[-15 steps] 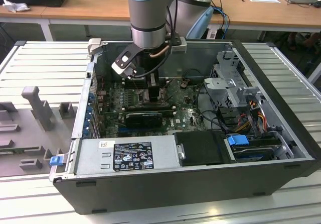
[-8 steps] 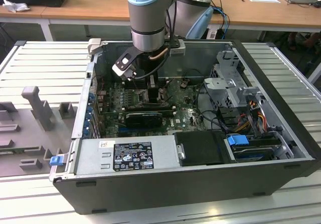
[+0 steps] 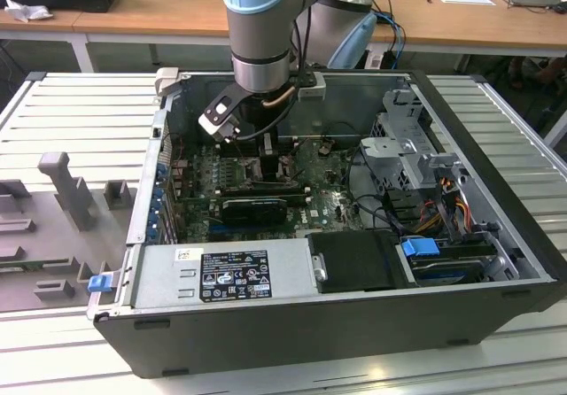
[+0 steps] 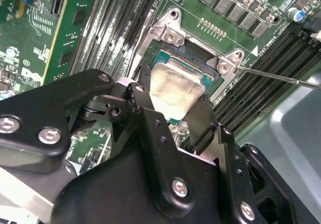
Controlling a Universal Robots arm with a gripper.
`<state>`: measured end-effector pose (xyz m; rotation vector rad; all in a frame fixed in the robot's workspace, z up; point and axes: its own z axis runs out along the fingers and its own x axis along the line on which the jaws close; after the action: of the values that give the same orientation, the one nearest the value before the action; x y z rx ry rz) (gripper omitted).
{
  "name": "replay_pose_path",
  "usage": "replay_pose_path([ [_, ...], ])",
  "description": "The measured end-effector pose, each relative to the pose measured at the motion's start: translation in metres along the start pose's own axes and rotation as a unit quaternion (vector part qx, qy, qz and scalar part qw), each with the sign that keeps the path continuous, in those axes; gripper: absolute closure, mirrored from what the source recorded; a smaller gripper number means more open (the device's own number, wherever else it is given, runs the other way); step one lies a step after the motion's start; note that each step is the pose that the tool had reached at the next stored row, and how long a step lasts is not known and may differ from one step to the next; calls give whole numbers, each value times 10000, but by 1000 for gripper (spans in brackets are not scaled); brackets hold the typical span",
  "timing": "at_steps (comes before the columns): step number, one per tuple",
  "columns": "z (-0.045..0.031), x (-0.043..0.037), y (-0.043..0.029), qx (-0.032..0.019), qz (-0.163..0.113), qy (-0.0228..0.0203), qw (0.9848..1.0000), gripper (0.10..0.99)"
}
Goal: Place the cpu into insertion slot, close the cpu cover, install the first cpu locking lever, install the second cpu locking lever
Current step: 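Place the cpu into insertion slot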
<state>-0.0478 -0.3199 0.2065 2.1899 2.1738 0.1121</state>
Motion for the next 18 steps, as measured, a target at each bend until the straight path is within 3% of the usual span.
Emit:
replay_pose_path([
  [15, 44, 23, -5, 0, -1, 0, 10000, 557],
  [18, 45, 23, -5, 0, -1, 0, 10000, 490],
])
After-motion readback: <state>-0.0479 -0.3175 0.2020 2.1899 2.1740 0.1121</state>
